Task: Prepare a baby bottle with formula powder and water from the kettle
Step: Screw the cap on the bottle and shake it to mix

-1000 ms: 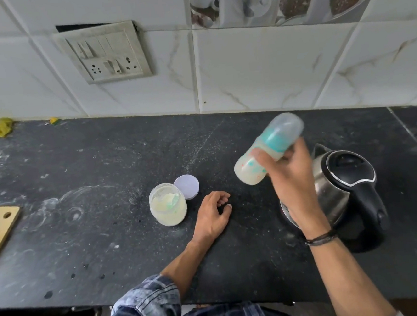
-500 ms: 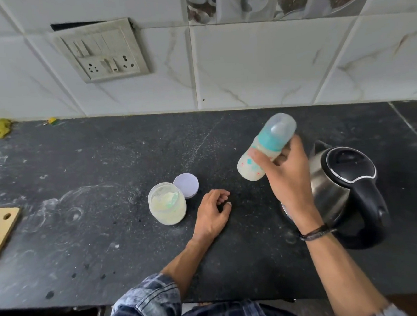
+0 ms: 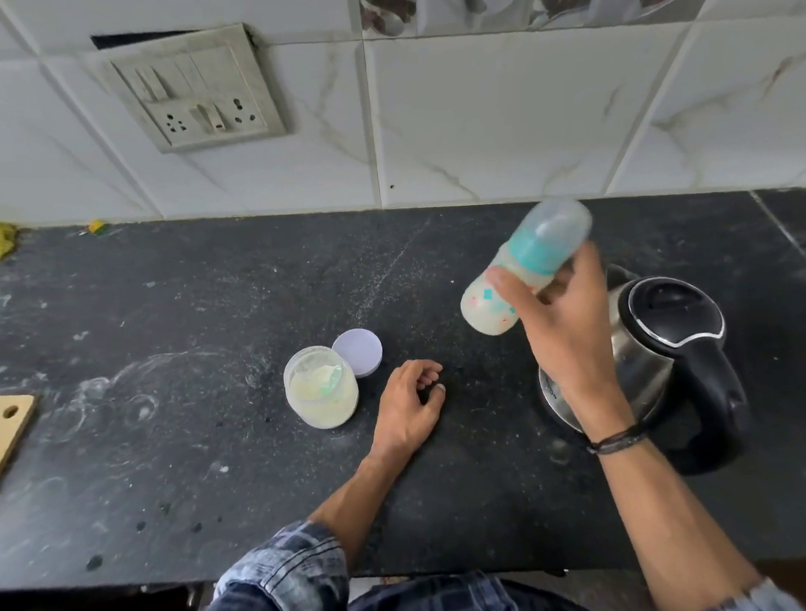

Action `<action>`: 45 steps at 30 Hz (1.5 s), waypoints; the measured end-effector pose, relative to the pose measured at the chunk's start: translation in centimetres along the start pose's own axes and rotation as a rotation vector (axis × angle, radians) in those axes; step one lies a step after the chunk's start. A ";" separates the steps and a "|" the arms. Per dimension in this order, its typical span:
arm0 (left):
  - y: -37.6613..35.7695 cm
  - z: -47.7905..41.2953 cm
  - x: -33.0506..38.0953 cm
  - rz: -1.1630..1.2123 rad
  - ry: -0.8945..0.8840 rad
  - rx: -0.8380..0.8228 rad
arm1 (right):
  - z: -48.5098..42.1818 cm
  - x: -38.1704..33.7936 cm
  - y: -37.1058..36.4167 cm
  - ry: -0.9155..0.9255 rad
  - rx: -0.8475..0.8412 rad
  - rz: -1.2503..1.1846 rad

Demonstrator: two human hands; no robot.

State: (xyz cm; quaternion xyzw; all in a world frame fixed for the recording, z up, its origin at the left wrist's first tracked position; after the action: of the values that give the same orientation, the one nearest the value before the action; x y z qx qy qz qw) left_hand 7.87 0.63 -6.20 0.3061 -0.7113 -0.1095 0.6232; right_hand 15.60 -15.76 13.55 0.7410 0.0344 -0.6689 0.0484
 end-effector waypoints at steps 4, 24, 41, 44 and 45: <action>0.2 -0.5 0.0 0.005 -0.004 0.012 | -0.4 -0.5 0.3 0.047 0.040 -0.051; -0.1 0.0 -0.4 0.015 0.016 -0.009 | 1.4 -0.4 0.2 0.072 0.038 -0.049; 0.2 -0.2 0.0 0.008 0.006 0.001 | 0.9 -0.5 -0.3 0.071 0.098 0.014; 0.2 -0.2 0.1 -0.011 0.012 -0.004 | 0.0 -0.4 -0.9 -0.027 -0.023 0.237; 0.1 0.0 0.0 -0.014 0.013 -0.004 | -0.1 0.2 -1.0 -0.066 -0.057 0.296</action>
State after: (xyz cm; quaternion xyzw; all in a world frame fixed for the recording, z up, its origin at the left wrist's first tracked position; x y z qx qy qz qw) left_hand 7.78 0.71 -6.09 0.3106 -0.7049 -0.1133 0.6276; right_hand 15.63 -14.80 13.35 0.7140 -0.0579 -0.6771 0.1685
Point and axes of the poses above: each hand's wrist, its own z-axis away from the middle knuckle, its own y-axis out of the back of the hand, x = y × z, the point moved 4 cm from there along -z, towards the middle knuckle, and after that the axes turned 10 degrees about -y, right-handed, at the moved point
